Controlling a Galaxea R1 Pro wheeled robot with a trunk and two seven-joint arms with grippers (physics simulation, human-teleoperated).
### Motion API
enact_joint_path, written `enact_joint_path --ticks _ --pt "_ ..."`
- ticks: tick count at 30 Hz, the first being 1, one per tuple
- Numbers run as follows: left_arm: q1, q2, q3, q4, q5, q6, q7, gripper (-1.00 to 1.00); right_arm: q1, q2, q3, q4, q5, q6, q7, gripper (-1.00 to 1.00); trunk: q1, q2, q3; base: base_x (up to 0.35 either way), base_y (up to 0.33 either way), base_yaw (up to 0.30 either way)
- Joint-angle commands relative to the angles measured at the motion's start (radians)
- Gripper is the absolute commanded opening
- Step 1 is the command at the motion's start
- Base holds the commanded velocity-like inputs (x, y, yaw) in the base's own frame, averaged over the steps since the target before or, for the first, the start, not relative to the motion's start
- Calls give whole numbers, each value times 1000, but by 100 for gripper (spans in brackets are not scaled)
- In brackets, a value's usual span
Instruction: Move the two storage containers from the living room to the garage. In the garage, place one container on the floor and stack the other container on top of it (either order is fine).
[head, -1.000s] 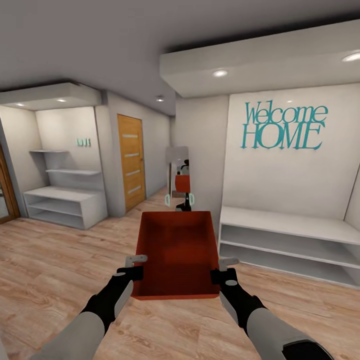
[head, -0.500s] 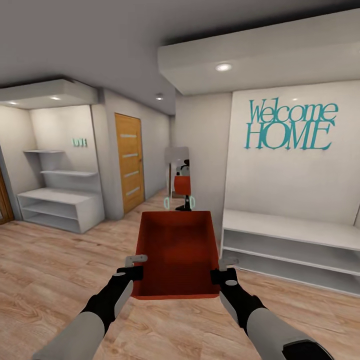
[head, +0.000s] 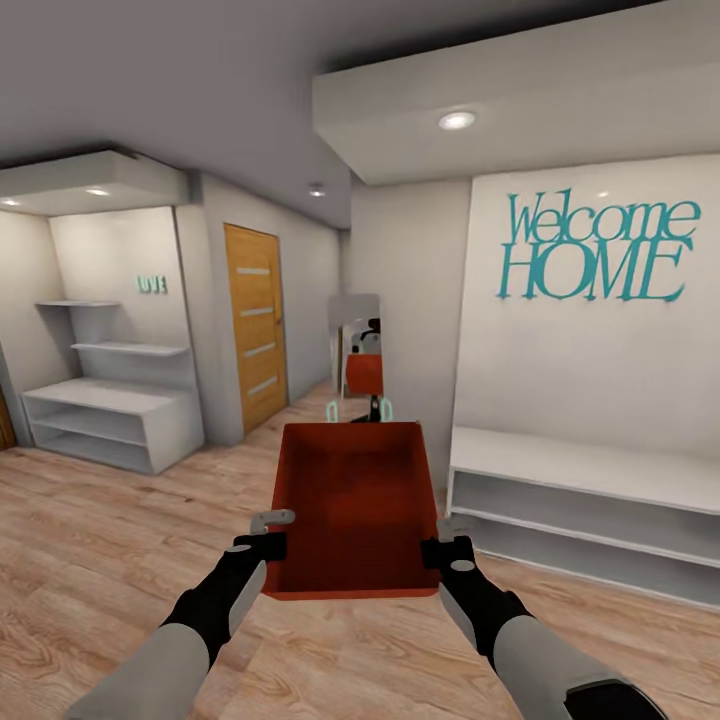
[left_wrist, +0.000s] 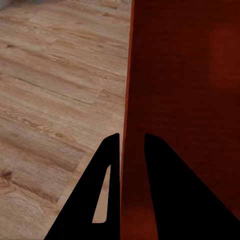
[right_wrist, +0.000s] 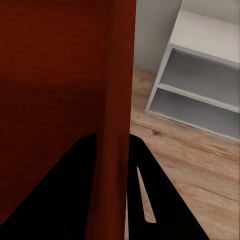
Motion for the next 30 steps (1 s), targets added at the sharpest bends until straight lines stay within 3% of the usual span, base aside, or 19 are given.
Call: enact_joint_path --ticks 1,9,23,30 --pt "-1 2 22 -5 -18 -18 16 -100 0 -8 -4 3 0 0 -7 -100 1 -1 -1 323 0 101" --pt "-1 2 22 -5 -18 -18 16 -100 0 -10 -4 3 0 0 -8 -100 1 -1 -1 323 0 212" --pt "-1 2 22 -5 -18 -18 16 -100 0 -9 -4 4 0 0 -7 -100 1 -1 -1 324 0 23" --pt "-1 2 22 -5 -18 -18 16 -100 0 -10 -4 3 0 0 -8 -100 1 -1 -1 323 0 247"
